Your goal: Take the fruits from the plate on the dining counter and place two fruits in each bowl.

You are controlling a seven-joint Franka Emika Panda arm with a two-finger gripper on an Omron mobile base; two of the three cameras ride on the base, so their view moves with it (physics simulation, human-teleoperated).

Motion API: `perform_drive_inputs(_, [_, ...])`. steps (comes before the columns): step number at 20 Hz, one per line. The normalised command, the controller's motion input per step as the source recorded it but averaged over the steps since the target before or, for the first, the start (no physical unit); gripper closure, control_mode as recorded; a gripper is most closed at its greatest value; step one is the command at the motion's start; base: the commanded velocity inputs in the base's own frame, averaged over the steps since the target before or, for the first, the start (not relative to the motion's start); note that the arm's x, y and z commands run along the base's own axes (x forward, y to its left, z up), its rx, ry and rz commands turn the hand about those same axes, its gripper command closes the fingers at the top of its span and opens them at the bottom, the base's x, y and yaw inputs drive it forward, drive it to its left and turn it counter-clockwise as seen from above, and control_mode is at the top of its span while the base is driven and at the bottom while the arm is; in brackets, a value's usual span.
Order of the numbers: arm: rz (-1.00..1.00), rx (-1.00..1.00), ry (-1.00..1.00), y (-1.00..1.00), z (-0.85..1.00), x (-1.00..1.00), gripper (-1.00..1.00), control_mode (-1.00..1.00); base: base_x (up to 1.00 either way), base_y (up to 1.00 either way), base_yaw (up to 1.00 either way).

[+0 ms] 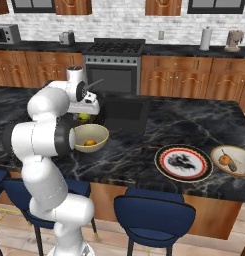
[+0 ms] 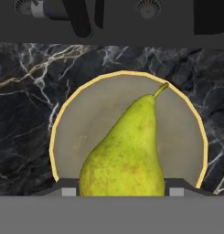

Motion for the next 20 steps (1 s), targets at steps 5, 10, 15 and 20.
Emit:
perform_drive_inputs(5, [0.0, 0.0, 0.0, -0.01, -0.56, 0.0, 1.0, -1.0, 0.0, 0.0, 0.0])
perform_drive_inputs(10, [0.0, 0.0, 0.0, -0.06, -0.55, 0.03, 1.0, -1.0, 0.0, 0.0, 0.0])
perform_drive_inputs(15, [0.0, 0.0, 0.0, -0.21, -0.41, 0.17, 1.0, -1.0, 0.0, 0.0, 0.0])
perform_drive_inputs(20, [0.0, 0.0, 0.0, -0.02, -0.28, 0.09, 1.0, -1.0, 0.0, 0.0, 0.0])
